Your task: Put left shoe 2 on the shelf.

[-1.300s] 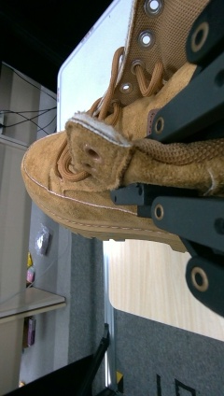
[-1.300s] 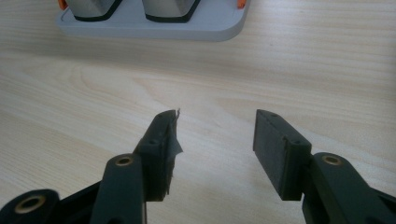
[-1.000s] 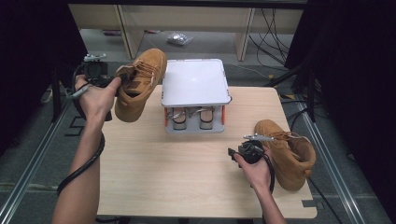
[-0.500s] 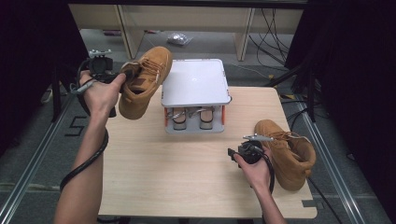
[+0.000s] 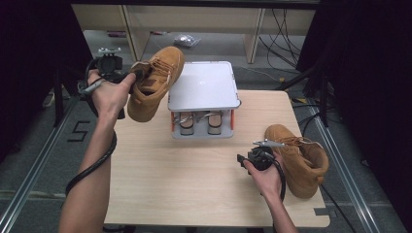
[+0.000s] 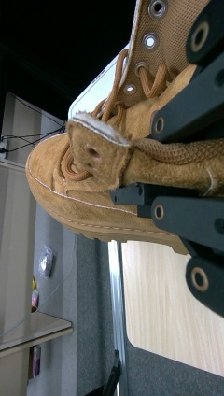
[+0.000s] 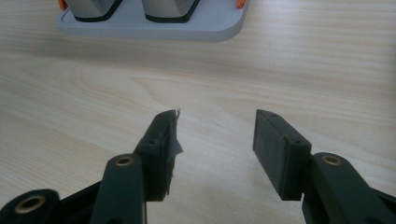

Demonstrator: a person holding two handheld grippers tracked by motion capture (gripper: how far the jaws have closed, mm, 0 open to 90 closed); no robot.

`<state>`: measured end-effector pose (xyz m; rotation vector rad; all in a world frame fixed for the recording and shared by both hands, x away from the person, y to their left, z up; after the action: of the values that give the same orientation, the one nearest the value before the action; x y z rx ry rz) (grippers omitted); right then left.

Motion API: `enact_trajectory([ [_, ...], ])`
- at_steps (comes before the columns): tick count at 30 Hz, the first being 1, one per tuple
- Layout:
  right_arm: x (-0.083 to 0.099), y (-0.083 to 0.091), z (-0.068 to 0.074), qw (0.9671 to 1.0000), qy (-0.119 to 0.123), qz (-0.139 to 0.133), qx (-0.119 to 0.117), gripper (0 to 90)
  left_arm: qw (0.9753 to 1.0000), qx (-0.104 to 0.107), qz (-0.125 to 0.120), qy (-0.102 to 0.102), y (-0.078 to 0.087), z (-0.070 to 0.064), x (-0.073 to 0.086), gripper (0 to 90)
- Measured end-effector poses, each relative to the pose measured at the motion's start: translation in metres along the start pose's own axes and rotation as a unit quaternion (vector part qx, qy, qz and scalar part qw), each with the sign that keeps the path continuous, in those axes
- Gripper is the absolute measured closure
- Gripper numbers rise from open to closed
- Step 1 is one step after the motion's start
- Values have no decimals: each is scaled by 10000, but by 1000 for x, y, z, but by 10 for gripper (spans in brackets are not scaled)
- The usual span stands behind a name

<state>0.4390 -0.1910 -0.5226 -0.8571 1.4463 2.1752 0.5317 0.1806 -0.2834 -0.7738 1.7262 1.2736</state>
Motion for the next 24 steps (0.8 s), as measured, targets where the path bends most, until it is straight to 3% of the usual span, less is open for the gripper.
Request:
enact_trajectory([
  [4, 0, -1, 1, 10000, -21, -41, -35, 504, 10000, 18, 16, -2, -2, -2, -1, 838],
  [5, -1, -1, -1, 9999, 100, -43, -23, 504, 10000, 23, 14, -4, -3, -3, -2, 838],
  [6, 0, -1, 1, 10000, -74, -27, -19, 504, 10000, 30, 24, -21, -3, -4, -2, 838],
  [18, 1, 1, -1, 10000, -9, 33, 27, 504, 10000, 69, 31, -60, -7, -10, -7, 838],
  [19, 0, -1, -3, 9999, 101, -43, -9, 504, 9999, 66, 49, -95, -7, -11, -7, 838],
  [21, 1, 0, -1, 10000, -15, -4, 4, 504, 9999, 71, 58, -103, -8, -13, -8, 838],
  [24, 1, -1, -1, 10000, 0, -27, -11, 504, 9998, 78, 30, -172, -10, -15, -10, 838],
])
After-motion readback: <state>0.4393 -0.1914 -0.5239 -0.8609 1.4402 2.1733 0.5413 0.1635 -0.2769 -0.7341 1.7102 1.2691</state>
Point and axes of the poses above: each handheld gripper's, and its own axes: y roughly backward along the jaws, x roughly out of its underside, z roughly to its left, the point moved 6 cm from there along -y, roughly forward along the jaws, and after that the axes turned 4 degrees about -y, right-handed, at the moved point
